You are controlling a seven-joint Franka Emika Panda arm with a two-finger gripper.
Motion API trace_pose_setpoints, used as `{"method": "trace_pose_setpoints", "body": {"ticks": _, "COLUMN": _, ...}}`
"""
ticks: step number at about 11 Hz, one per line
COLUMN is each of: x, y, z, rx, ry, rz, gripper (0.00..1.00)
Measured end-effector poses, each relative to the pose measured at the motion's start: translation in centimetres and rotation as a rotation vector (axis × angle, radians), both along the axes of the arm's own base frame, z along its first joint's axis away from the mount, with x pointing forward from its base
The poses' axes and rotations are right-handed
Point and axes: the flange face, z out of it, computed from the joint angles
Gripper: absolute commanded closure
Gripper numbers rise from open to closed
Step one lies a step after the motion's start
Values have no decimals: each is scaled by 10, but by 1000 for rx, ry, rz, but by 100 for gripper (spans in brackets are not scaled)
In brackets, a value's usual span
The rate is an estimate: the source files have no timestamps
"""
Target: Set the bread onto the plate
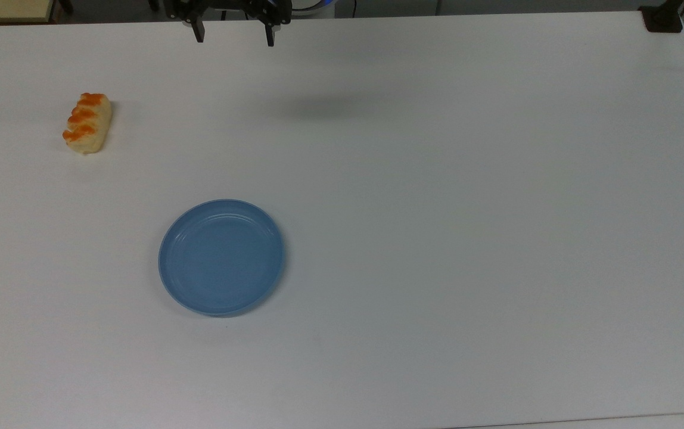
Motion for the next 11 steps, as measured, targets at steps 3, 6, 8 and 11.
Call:
{"method": "trace_pose_setpoints", "body": {"ticks": 3, "x": 0, "y": 0, "z": 0, "rx": 0, "ry": 0, "rz": -1, "gripper": 0}}
{"method": "trace_pose_setpoints", "body": {"ticks": 6, "x": 0, "y": 0, "z": 0, "rx": 0, "ry": 0, "rz": -1, "gripper": 0}}
{"method": "trace_pose_setpoints", "body": {"ticks": 8, "x": 0, "y": -2, "z": 0, "rx": 0, "ry": -1, "rz": -3, "gripper": 0}}
{"method": "trace_pose_setpoints", "body": {"ticks": 11, "x": -2, "y": -35, "z": -1, "rx": -1, "ry": 1, "rz": -15, "gripper": 0}}
